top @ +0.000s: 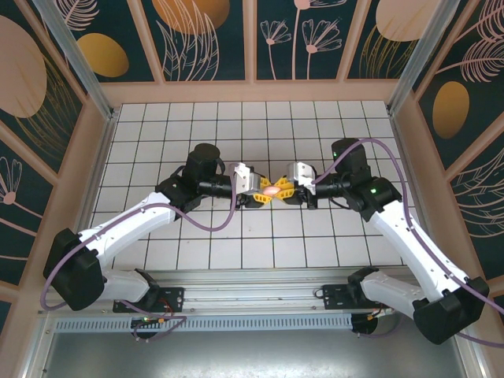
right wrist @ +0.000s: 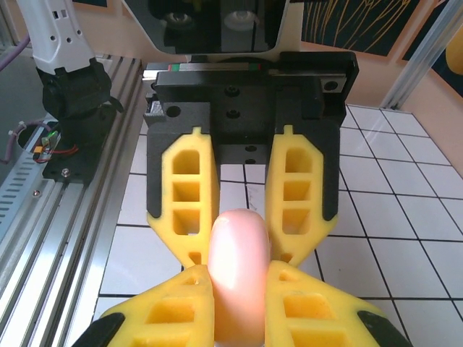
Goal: Insert the wireless bluetooth earbuds into the charging case
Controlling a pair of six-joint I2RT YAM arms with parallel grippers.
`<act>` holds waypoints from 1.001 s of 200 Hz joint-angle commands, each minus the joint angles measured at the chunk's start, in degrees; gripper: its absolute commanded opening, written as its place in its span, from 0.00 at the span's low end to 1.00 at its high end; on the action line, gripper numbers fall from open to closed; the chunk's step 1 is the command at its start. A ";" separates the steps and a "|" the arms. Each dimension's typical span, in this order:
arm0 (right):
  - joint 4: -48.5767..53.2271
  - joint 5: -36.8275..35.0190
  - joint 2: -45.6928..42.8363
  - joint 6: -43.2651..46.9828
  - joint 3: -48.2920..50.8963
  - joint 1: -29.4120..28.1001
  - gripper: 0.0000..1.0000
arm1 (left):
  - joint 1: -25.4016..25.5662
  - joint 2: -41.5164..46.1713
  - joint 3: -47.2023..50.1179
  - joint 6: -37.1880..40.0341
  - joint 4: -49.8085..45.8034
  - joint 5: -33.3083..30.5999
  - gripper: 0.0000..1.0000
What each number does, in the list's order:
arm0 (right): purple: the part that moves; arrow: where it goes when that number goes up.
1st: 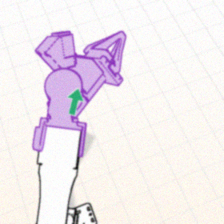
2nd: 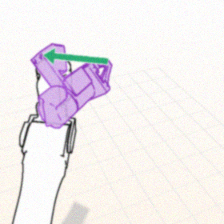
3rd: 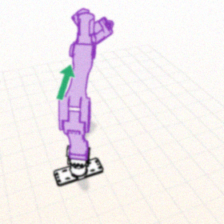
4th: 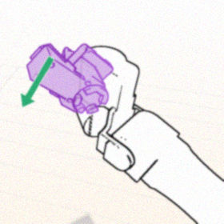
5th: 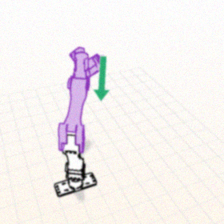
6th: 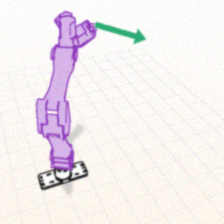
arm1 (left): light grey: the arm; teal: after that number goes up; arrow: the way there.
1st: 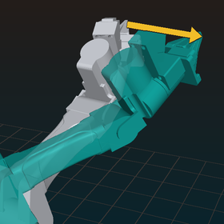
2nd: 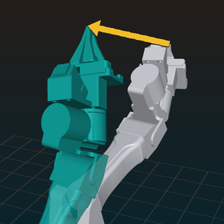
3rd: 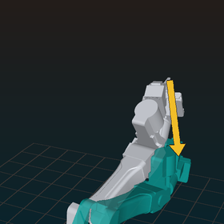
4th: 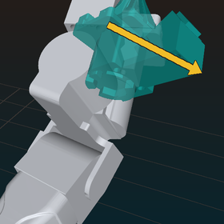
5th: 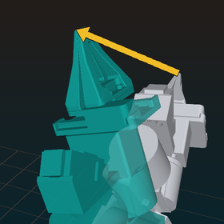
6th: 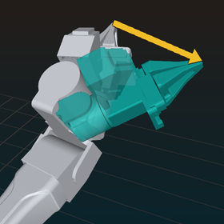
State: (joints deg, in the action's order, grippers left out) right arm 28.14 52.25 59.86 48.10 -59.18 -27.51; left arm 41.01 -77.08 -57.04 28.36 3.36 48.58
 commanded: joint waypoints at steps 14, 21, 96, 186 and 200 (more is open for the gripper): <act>-1.86 -0.04 -1.12 -0.53 -0.56 -0.43 0.16 | 0.12 0.26 -0.24 0.12 -0.37 0.56 0.24; -1.93 -0.04 -1.19 -0.54 -0.52 -0.50 0.16 | 0.12 0.31 -0.29 0.11 -0.37 0.56 0.23; -9.75 -2.14 -2.64 -8.28 2.90 1.36 0.38 | 0.07 0.70 -0.01 -0.06 -0.39 1.70 0.21; -18.15 -2.70 -3.42 -16.91 5.94 5.85 0.39 | -0.18 0.92 3.07 -2.99 4.38 2.82 0.18; -18.78 -2.00 -3.77 -17.84 6.00 6.39 0.40 | -0.99 0.71 3.94 -5.37 6.97 3.63 0.18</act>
State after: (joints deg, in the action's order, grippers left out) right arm 13.43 49.69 57.14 33.63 -53.71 -22.02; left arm 40.84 -77.01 -54.92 26.61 5.08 49.28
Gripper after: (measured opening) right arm 0.394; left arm 0.191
